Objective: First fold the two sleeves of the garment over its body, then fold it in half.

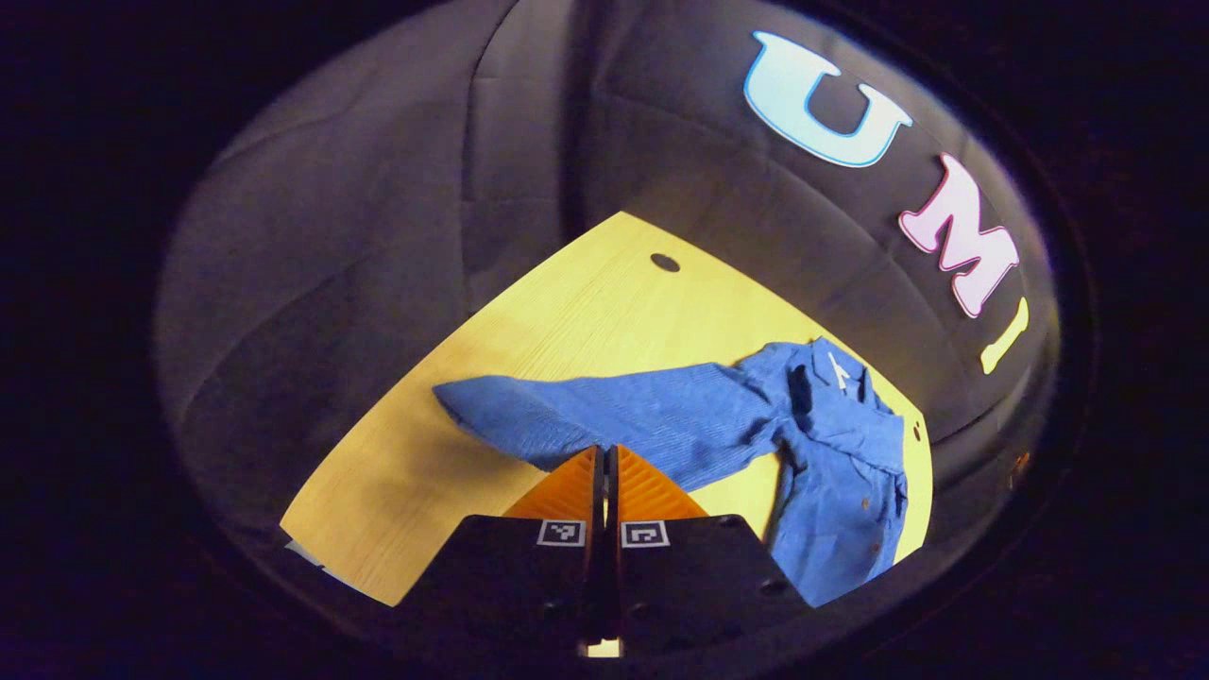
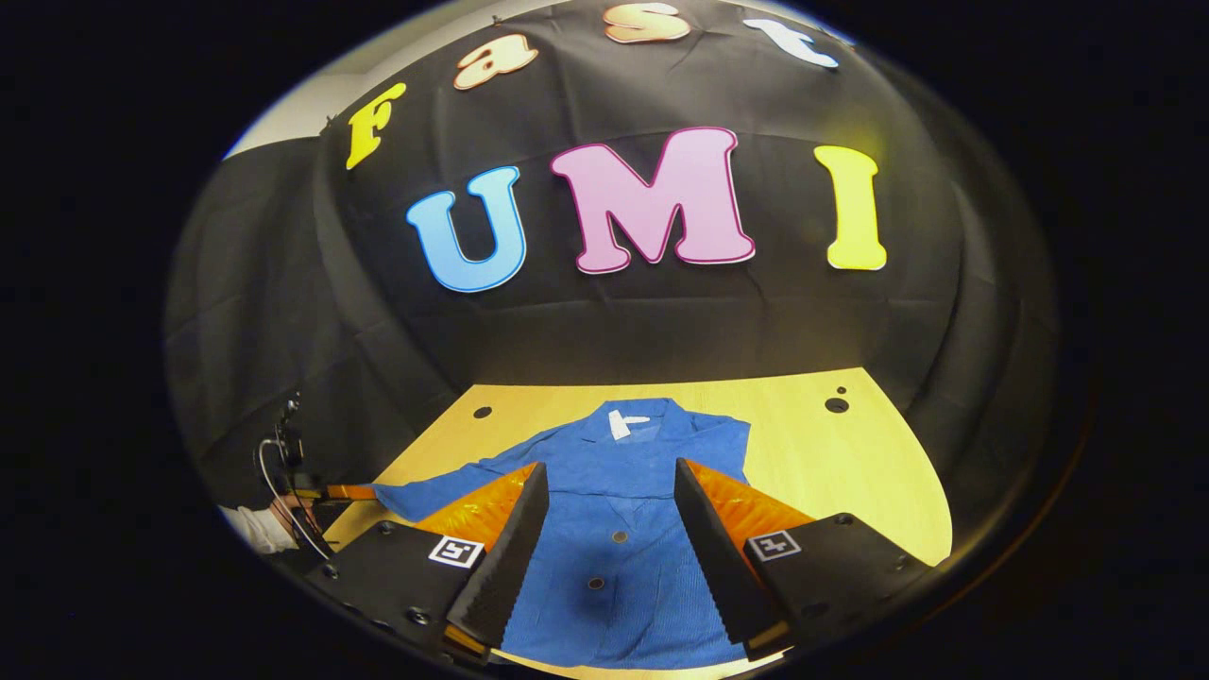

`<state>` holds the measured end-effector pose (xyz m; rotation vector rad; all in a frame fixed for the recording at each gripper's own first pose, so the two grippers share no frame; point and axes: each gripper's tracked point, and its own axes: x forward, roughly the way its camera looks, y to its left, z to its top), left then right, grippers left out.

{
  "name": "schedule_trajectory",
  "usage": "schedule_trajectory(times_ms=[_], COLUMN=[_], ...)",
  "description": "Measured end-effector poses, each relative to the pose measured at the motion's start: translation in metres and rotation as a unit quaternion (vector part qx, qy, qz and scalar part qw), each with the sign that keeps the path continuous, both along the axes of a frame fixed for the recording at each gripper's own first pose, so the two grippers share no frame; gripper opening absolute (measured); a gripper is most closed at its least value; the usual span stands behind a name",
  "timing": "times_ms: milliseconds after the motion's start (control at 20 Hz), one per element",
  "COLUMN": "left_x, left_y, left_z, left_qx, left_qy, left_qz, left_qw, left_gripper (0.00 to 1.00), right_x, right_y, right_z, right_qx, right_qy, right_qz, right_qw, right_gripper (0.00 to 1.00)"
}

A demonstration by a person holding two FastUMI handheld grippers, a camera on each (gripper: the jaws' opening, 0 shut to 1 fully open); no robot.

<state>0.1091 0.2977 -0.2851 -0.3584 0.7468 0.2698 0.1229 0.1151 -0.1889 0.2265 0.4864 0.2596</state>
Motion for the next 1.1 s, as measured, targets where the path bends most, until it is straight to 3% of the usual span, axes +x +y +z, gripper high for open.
schedule_trajectory(times_ms=[300,600,750,950,1100], left_x=[0.081,0.172,0.214,0.241,0.244], left_y=[-0.105,-0.268,-0.344,-0.435,-0.475], left_z=[0.072,0.09,0.066,0.001,-0.04], left_qx=[0.019,-0.022,-0.013,-0.048,-0.046], left_qy=[-0.062,-0.086,-0.089,-0.047,-0.007], left_qz=[-0.08,-0.178,-0.248,-0.318,-0.343], left_qw=[0.995,0.98,0.965,0.946,0.938], left_gripper=[0.0,0.0,0.0,0.0,0.0], right_x=[0.016,0.024,0.019,0.011,0.004], right_y=[-0.056,-0.132,-0.159,-0.169,-0.17], right_z=[-0.002,-0.017,-0.039,-0.074,-0.091], right_qx=[0.025,0.017,0.019,0.024,0.03], right_qy=[0.006,0.015,0.04,0.088,0.111], right_qz=[-0.019,-0.048,-0.056,-0.059,-0.053], right_qw=[0.999,0.999,0.997,0.994,0.992], right_gripper=[0.86,0.86,0.86,0.86,0.87])
